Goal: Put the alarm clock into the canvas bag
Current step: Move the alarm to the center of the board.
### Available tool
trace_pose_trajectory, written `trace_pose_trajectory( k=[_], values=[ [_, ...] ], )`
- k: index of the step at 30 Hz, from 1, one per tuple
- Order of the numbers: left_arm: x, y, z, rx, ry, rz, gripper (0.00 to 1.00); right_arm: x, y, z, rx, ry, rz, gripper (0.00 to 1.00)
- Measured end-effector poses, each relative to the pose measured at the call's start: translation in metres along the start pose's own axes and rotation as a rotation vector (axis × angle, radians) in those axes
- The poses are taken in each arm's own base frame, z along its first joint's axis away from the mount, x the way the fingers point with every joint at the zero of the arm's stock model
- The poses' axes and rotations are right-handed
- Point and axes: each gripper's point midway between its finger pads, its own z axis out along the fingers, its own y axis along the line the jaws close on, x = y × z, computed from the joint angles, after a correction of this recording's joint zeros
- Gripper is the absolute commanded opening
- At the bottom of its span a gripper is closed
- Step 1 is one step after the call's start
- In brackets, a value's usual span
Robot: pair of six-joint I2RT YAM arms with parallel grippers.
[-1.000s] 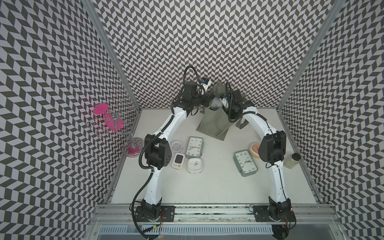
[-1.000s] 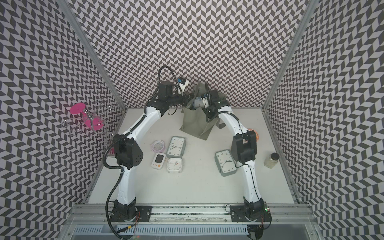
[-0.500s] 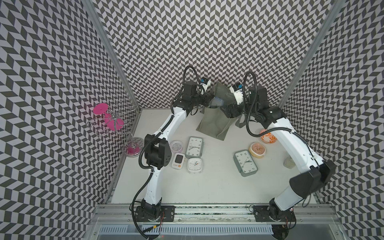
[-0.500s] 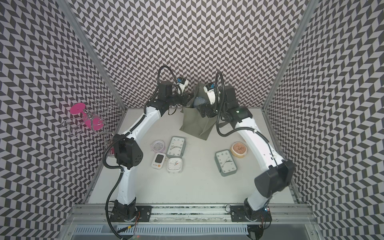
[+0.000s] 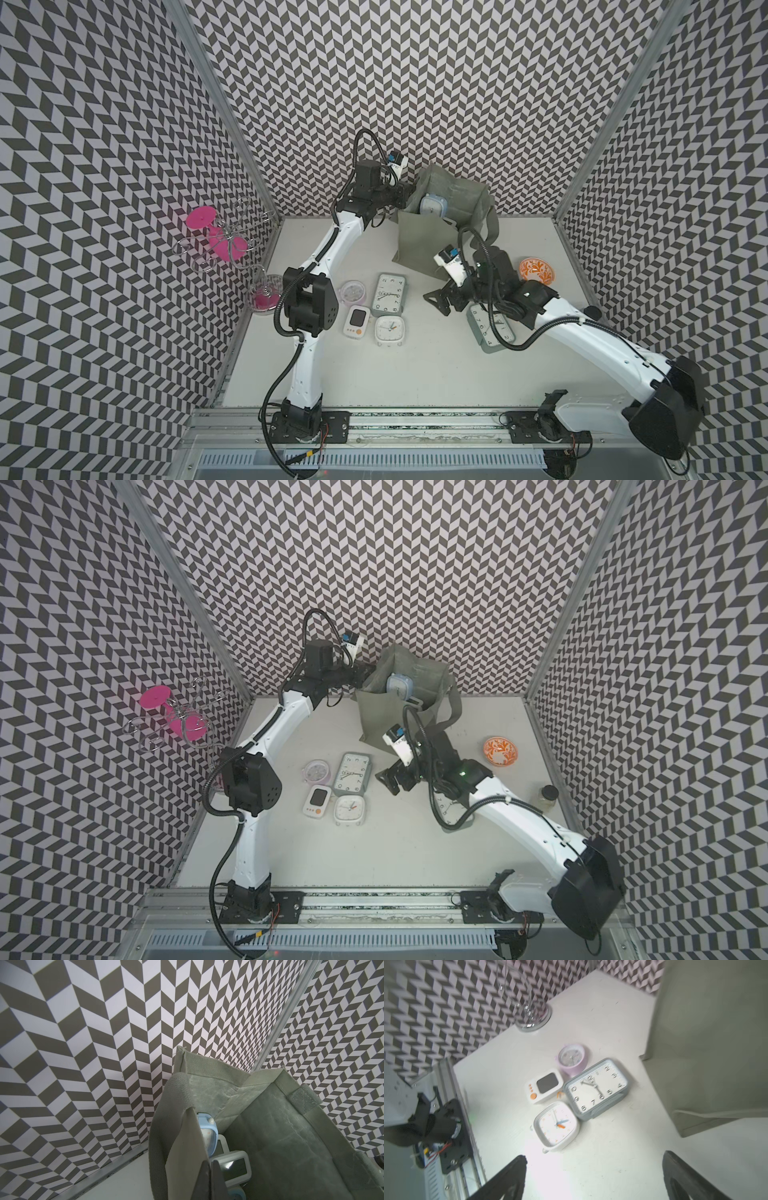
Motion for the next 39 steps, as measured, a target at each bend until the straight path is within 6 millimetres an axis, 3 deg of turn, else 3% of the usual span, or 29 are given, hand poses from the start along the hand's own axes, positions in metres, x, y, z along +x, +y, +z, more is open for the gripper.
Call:
trace_pose_trajectory(
  k=[6, 12, 18, 25, 31, 39],
  values=[
    [0.0, 0.0, 0.0, 0.0, 0.0, 0.0, 0.0, 0.04, 0.026, 0.055, -0.058, 0.126, 0.011, 0.99],
    [0.0, 0.001, 0.0, -0.001, 0.0, 0.0, 0.0, 0.07, 0.053, 0.101, -0.029, 0.242, 0.153, 0.99],
    [0.0, -0.001, 0.0, 0.011, 0.0, -0.002, 0.0, 0.061, 0.075, 0.126, 0.091, 0.228, 0.297, 0.99],
    [0.001, 0.0, 0.0, 0.024, -0.002, -0.008, 0.0, 0.054, 0.063, 0.146, 0.225, 0.171, 0.406, 0.99],
    [0.0, 0.0, -0.001, 0.027, -0.002, -0.009, 0.0, 0.062, 0.06, 0.169, 0.298, 0.185, 0.385, 0.99],
    [0.001, 0.0, 0.0, 0.031, -0.002, -0.008, 0.0, 0.079, 0.059, 0.182, 0.374, 0.222, 0.339, 0.99]
  ],
)
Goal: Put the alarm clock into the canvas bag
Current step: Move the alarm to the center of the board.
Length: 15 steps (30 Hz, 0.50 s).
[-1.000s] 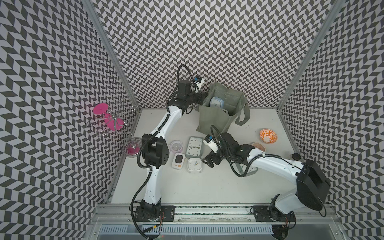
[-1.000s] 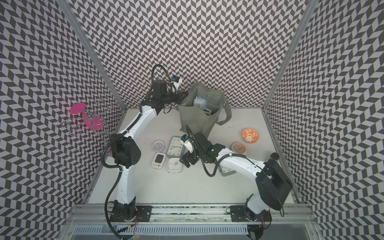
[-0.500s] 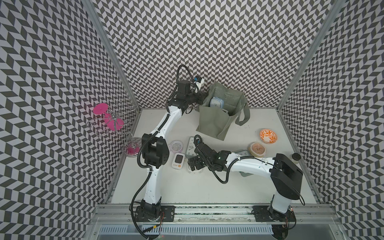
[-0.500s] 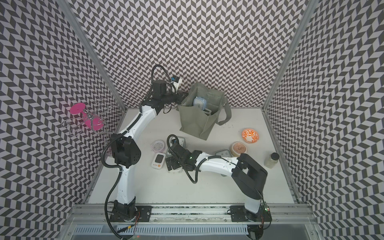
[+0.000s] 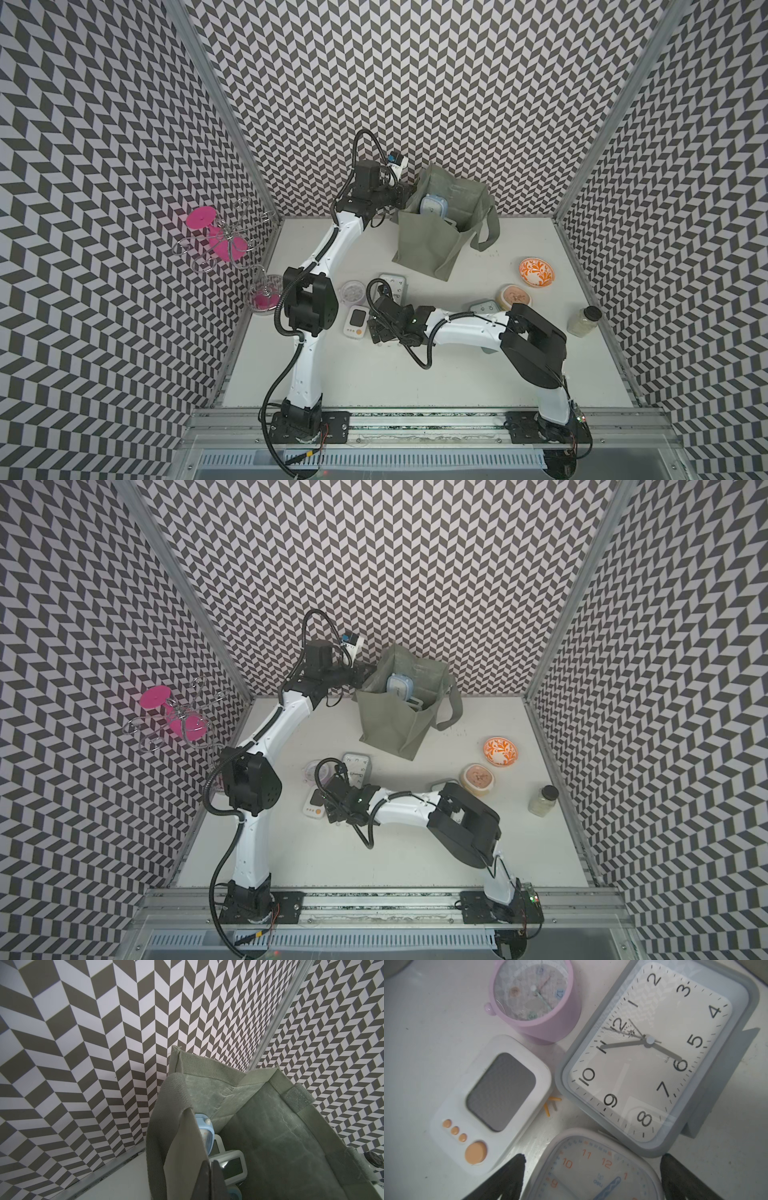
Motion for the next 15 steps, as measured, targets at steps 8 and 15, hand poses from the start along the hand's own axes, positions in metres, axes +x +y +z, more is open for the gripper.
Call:
trace_pose_trajectory(
  k=[8, 15],
  values=[
    [0.0, 0.001, 0.0, 0.0, 0.0, 0.0, 0.0, 0.003, 0.002, 0.0, 0.016, 0.011, -0.029, 0.99],
    [0.0, 0.002, -0.001, -0.002, 0.0, -0.002, 0.0, 0.015, -0.008, -0.007, 0.042, 0.029, -0.04, 0.99]
  ],
)
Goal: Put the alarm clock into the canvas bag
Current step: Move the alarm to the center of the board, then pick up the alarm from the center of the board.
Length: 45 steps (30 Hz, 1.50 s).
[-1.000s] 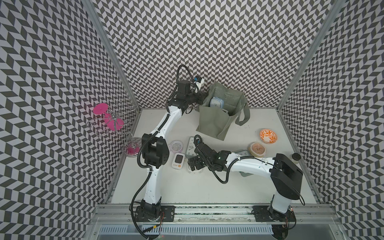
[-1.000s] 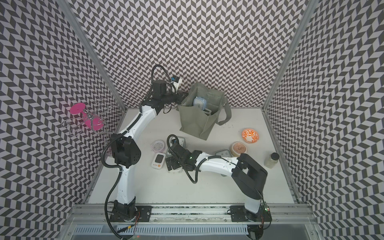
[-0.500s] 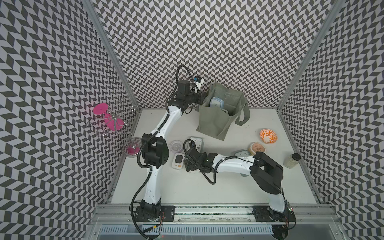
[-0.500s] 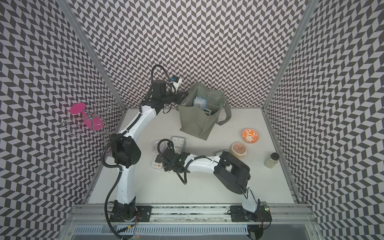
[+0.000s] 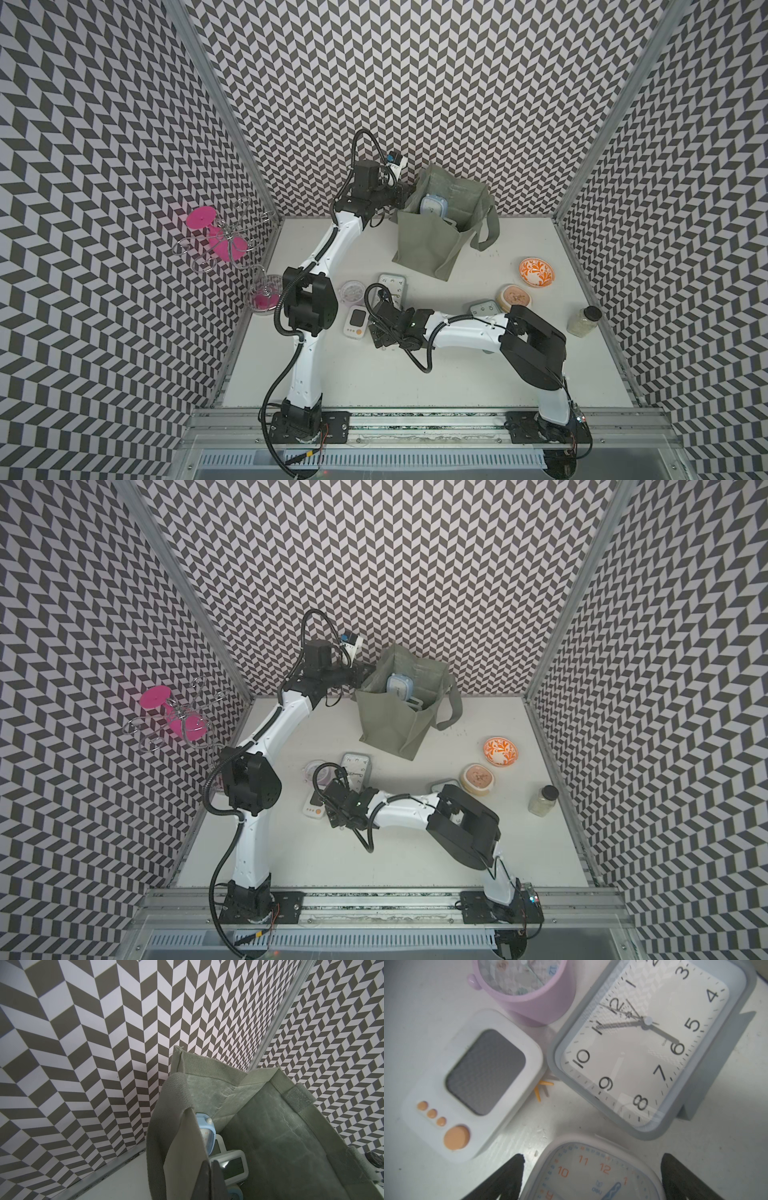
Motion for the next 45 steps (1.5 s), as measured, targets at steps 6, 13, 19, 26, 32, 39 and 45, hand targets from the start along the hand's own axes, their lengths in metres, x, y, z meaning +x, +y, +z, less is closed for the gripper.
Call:
trace_pose_trajectory(
  k=[6, 13, 19, 26, 32, 39, 45],
  values=[
    [0.0, 0.0, 0.0, 0.0, 0.0, 0.0, 0.0, 0.017, -0.017, -0.01, 0.029, 0.036, -0.022, 0.99],
    [0.0, 0.0, 0.0, 0.001, 0.0, 0.0, 0.0, 0.034, -0.036, -0.026, 0.051, 0.065, -0.109, 0.99],
    [0.0, -0.001, 0.001, 0.001, 0.0, 0.0, 0.0, 0.04, -0.063, -0.059, 0.08, 0.04, -0.188, 0.99],
    [0.001, -0.007, 0.003, 0.011, 0.003, 0.004, 0.0, 0.034, -0.065, -0.089, 0.009, -0.015, -0.219, 0.99],
    [0.0, -0.013, 0.006, 0.015, 0.001, 0.012, 0.0, 0.036, -0.063, -0.093, -0.036, -0.009, -0.283, 0.99],
    [-0.001, -0.017, 0.007, 0.012, 0.001, 0.022, 0.0, 0.034, -0.073, -0.086, -0.052, 0.02, -0.311, 0.99],
    [-0.001, -0.018, 0.008, 0.009, 0.001, 0.025, 0.0, 0.038, -0.073, -0.071, -0.071, 0.072, -0.337, 0.99]
  ],
)
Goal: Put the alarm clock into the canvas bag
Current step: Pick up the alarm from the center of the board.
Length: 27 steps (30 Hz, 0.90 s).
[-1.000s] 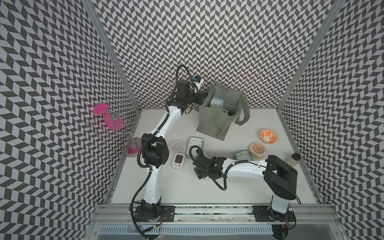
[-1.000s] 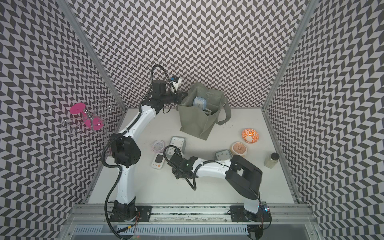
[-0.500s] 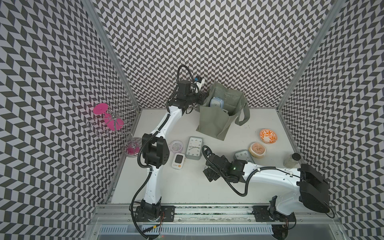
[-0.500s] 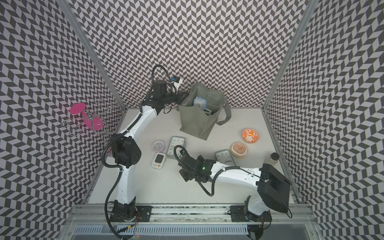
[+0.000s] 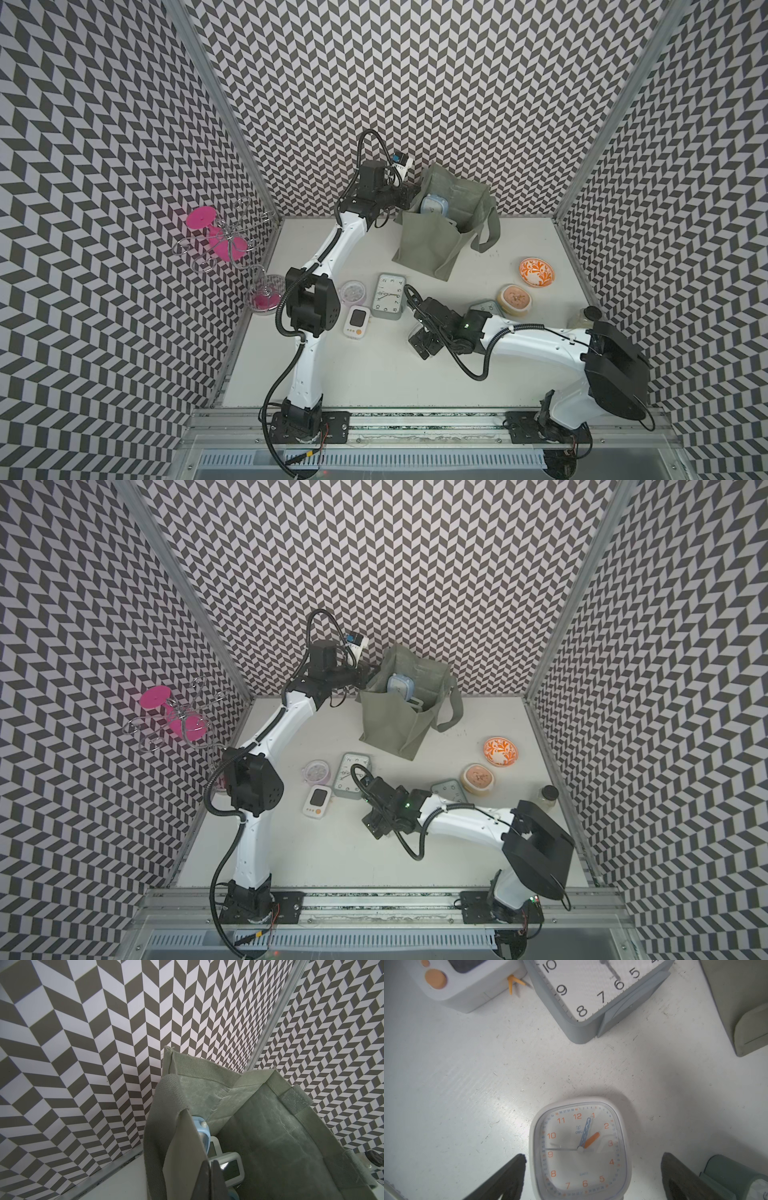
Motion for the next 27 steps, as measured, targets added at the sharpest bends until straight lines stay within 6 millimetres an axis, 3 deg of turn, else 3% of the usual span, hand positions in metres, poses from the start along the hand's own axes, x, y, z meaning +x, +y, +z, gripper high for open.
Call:
trace_pose_trajectory(
  k=[18, 23, 27],
  values=[
    [0.001, 0.001, 0.0, -0.007, 0.002, 0.012, 0.0, 0.028, 0.004, 0.04, -0.067, 0.148, -0.051, 1.0],
    [0.001, 0.003, 0.0, -0.011, 0.002, 0.011, 0.0, 0.026, 0.005, 0.04, -0.066, 0.159, -0.066, 0.78],
    [0.0, 0.006, -0.002, -0.015, 0.001, 0.01, 0.0, 0.014, 0.004, 0.024, -0.074, 0.138, -0.064, 0.77]
  ],
)
